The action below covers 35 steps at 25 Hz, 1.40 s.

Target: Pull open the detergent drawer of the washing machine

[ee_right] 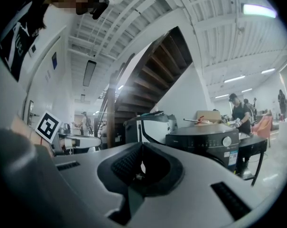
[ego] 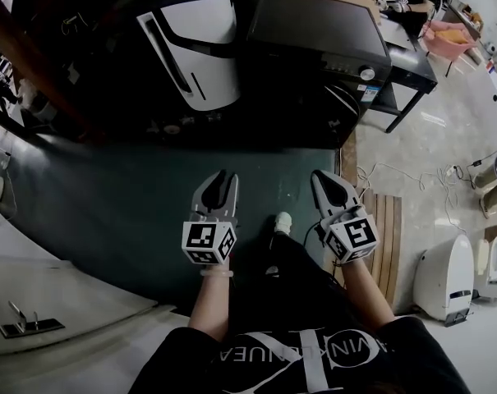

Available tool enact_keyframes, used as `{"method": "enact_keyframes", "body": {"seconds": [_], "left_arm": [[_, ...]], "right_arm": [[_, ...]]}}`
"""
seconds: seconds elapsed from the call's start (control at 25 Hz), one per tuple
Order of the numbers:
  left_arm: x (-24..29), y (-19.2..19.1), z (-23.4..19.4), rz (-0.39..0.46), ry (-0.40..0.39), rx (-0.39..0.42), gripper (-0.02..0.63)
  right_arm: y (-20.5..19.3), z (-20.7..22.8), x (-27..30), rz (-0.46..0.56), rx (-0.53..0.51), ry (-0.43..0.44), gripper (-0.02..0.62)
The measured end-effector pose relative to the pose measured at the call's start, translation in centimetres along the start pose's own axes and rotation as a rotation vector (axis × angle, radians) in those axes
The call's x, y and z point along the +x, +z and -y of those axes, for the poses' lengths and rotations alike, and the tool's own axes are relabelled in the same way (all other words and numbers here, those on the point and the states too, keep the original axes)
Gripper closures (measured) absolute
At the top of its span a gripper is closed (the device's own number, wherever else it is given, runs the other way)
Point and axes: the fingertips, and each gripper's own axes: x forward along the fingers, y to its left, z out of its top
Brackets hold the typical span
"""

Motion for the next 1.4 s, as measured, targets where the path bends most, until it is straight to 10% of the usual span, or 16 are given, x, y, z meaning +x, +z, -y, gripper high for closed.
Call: {"method": "enact_keyframes", "body": {"seconds": [1.4], "left_arm": [[22.5, -1.7, -8.8, -0.103, -0.031, -0.063, 0.528]], "right_arm": [[-3.6, 14.7, 20.3, -0.109, 0.087, 0.017, 0.583]]}}
